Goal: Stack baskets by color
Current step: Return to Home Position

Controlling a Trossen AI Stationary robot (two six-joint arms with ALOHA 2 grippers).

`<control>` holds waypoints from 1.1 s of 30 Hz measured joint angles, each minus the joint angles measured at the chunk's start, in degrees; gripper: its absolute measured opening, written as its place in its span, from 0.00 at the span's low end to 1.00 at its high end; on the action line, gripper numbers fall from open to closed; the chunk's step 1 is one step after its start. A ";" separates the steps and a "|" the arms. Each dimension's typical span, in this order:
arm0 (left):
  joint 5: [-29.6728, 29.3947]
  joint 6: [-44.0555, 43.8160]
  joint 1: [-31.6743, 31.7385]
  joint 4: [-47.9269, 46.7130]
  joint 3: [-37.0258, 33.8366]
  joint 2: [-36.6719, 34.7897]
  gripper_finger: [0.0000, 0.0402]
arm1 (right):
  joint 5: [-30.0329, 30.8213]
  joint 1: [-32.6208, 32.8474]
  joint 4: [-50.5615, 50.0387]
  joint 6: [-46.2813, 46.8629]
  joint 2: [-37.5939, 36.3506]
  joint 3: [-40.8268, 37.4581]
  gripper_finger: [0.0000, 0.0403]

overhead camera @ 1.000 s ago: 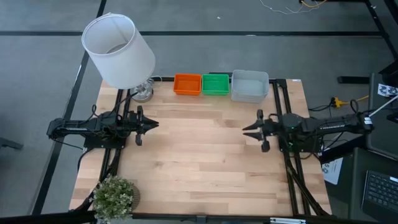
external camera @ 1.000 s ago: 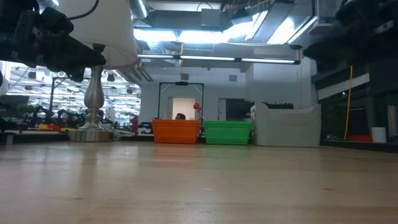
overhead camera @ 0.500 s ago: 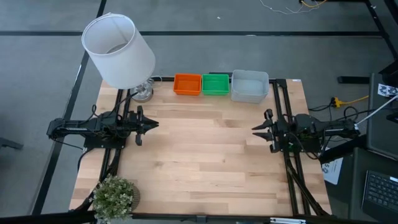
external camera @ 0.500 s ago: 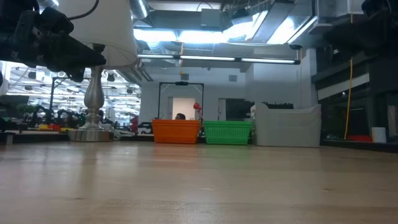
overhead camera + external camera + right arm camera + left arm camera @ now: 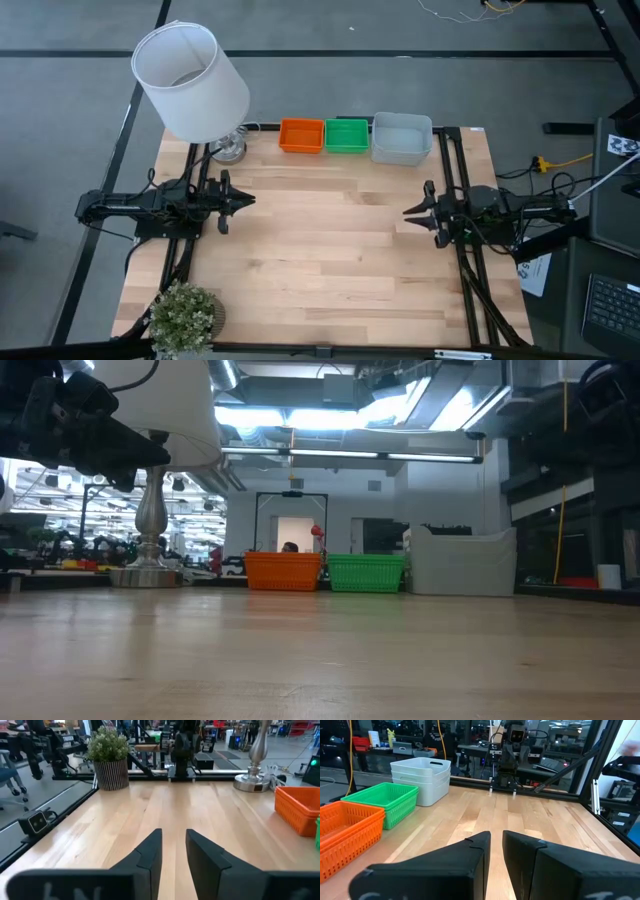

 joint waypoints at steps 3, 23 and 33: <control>0.00 0.01 0.01 0.00 0.00 0.00 0.10 | 0.00 0.00 0.45 -0.10 -0.06 0.00 0.22; 0.00 0.02 0.02 0.02 0.00 0.02 0.10 | -0.61 0.00 12.73 -0.10 0.35 -4.74 0.22; 0.01 0.01 0.02 0.02 0.00 0.01 0.10 | -0.60 -0.02 12.78 -0.10 0.35 -4.74 0.22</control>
